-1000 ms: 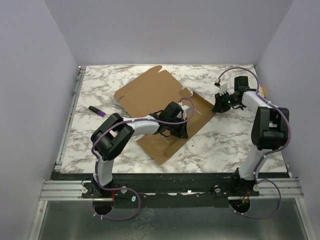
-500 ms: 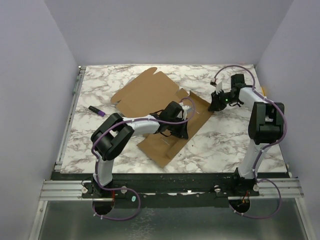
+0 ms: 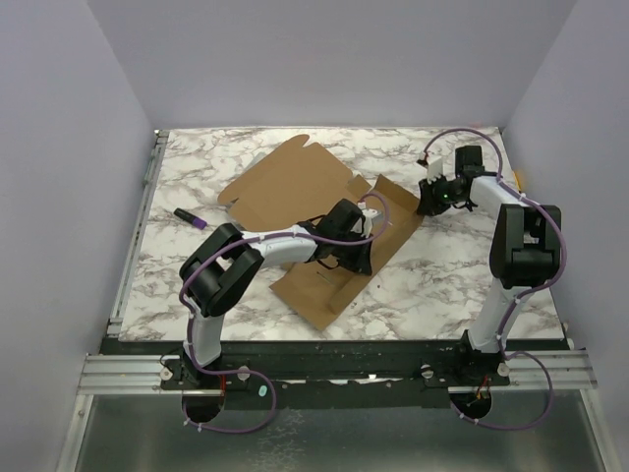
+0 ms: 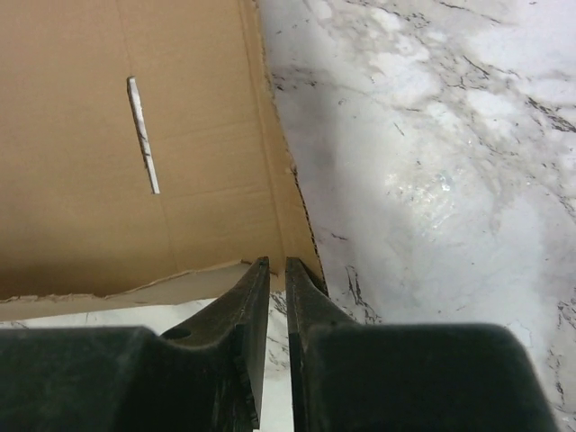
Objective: Fold the paper box
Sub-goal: Fold the paper box at the center of the board.
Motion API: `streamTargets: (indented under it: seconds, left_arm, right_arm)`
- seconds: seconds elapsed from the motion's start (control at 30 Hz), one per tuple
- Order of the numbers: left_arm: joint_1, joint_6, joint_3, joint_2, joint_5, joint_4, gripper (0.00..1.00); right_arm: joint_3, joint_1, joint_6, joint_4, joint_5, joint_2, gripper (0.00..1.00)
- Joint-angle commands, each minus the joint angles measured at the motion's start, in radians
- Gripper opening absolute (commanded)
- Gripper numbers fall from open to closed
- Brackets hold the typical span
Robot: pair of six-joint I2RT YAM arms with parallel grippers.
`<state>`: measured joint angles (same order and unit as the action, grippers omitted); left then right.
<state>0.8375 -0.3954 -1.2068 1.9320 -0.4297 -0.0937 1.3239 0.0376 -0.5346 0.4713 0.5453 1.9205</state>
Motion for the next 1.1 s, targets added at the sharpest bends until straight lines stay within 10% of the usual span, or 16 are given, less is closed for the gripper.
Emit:
streamTargets:
  seconds: [0.0, 0.6, 1.07]
  left_arm:
    - [0.017, 0.035, -0.031, -0.029, -0.024, -0.031, 0.0]
    - [0.022, 0.048, -0.059, -0.024, 0.014, -0.043, 0.0]
    - [0.011, 0.076, -0.079, 0.005, 0.09, -0.086, 0.0]
  right_arm:
    - [-0.021, -0.023, 0.024, -0.051, -0.021, 0.001, 0.17]
    - [0.008, -0.038, -0.011, 0.121, 0.309, 0.024, 0.19]
    - [0.187, -0.038, -0.427, 0.56, 0.33, 0.119, 0.27]
